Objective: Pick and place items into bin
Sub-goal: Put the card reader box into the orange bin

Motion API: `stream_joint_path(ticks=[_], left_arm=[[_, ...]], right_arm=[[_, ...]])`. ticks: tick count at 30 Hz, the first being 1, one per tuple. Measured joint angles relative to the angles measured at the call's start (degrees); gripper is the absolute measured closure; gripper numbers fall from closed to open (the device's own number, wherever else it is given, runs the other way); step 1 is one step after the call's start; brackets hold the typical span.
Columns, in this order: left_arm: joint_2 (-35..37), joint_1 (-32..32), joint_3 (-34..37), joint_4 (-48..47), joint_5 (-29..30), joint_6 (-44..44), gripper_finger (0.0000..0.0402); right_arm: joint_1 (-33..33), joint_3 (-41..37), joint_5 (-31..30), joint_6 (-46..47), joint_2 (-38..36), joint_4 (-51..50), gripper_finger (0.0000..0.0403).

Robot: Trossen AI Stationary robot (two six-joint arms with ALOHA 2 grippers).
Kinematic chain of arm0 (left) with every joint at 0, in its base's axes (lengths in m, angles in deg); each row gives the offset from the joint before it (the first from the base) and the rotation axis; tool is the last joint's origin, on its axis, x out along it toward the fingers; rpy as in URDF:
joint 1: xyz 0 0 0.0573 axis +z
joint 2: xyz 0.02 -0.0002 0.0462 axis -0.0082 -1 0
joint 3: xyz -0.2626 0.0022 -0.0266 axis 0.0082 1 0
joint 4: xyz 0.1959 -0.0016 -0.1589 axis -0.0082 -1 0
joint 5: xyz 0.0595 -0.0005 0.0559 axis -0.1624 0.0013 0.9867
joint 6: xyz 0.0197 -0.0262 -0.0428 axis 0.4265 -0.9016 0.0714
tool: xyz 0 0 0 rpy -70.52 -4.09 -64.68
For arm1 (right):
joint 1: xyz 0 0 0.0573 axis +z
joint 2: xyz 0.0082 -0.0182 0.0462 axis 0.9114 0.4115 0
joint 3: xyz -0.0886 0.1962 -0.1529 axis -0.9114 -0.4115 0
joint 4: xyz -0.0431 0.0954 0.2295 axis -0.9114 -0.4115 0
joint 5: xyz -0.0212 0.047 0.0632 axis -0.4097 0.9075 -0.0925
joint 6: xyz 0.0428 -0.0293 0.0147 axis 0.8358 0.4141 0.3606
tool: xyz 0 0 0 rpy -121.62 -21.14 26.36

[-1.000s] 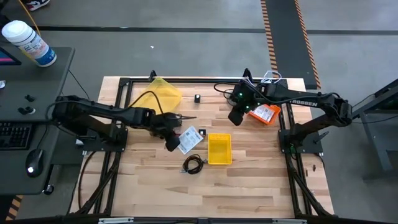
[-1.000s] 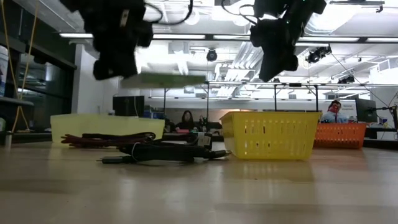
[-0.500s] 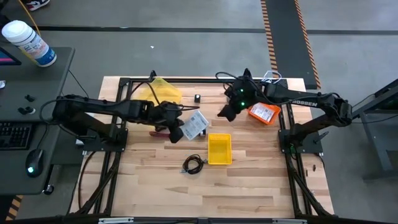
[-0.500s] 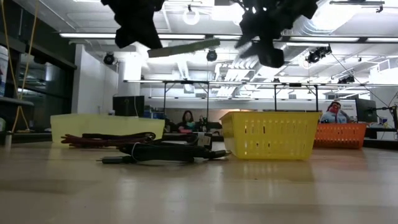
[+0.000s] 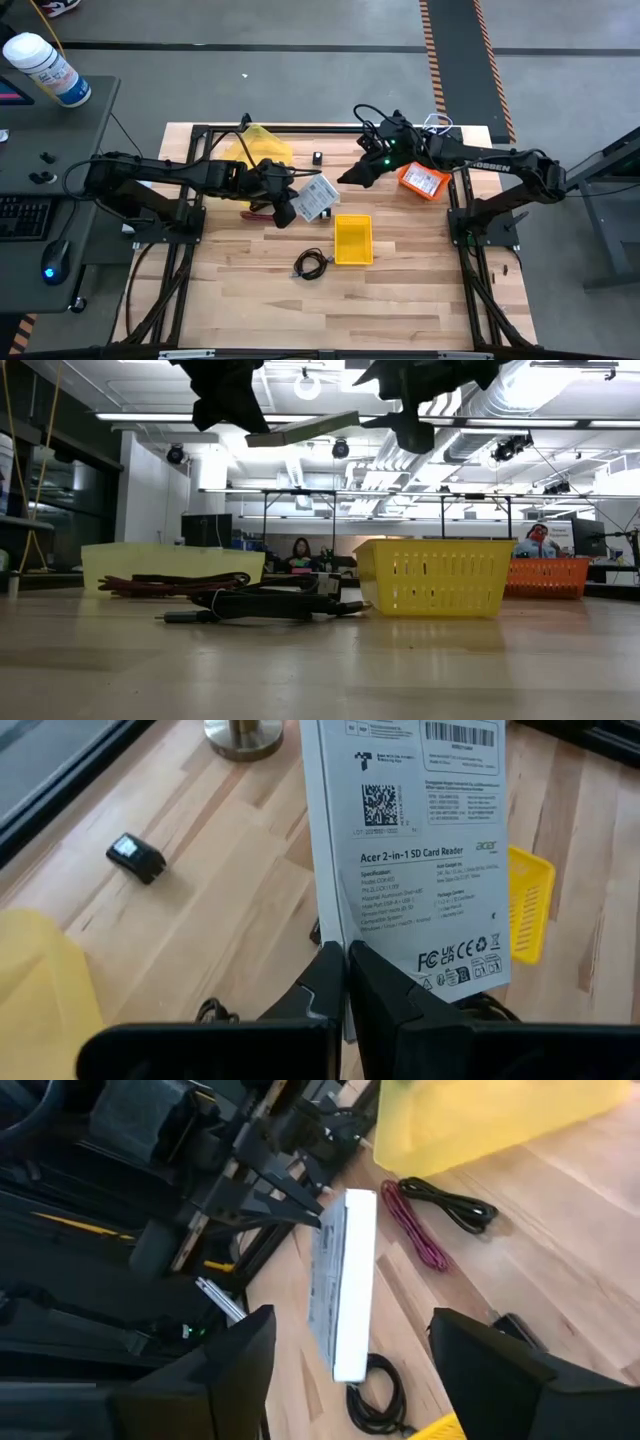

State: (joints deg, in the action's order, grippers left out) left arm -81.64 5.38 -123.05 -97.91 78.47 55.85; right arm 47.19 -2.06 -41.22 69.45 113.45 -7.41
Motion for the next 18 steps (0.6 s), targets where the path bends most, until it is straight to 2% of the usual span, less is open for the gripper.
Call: stream_joint_path(ticks=[10, 18], left_arm=[[0.0, 0.0, 0.0, 3.04, 0.18, 0.82, 0.0401], [0.0, 0.0, 0.0, 3.18, 0.16, 1.8, 0.0401]], right_arm=[[0.17, 0.0, -0.58, 0.28, 0.14, 2.21, 0.0148], [2.36, 0.0, -0.15, 1.51, 3.92, 5.39, 0.0148]])
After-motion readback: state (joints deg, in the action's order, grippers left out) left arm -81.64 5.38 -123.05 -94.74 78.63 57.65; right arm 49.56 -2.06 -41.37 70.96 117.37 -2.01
